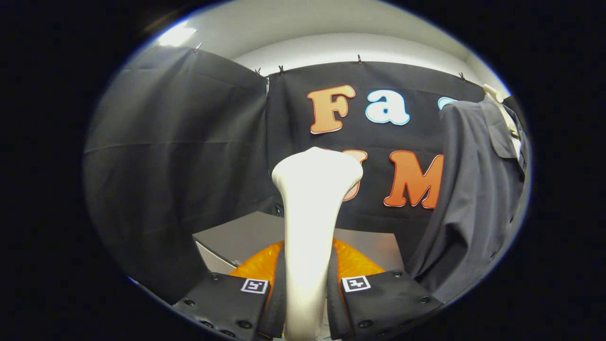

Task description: Iron the clothes twice with a garment steamer, once on the left side and once on the right side.

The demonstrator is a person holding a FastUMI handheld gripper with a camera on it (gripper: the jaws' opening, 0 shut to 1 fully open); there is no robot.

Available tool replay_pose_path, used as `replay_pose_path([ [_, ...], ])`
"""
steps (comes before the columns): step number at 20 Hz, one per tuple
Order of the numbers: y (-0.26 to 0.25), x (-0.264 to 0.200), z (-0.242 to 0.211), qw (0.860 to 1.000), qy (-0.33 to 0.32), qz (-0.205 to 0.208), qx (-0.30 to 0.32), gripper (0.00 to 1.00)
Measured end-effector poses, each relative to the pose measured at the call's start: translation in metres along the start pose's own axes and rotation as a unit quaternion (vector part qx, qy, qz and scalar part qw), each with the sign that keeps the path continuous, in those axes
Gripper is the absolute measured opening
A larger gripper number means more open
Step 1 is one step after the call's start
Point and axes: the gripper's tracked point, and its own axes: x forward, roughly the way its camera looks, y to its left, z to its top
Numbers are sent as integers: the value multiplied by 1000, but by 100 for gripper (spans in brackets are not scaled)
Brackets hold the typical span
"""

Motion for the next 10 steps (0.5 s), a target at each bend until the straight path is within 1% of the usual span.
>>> replay_pose_path([
  [4, -26, -57, 15, 1000, -28, -3, -2, 43],
  [9, -53, -129, 13, 999, -44, -8, 10, 43],
  [10, -59, -149, 16, 999, -47, -10, 11, 43],
])
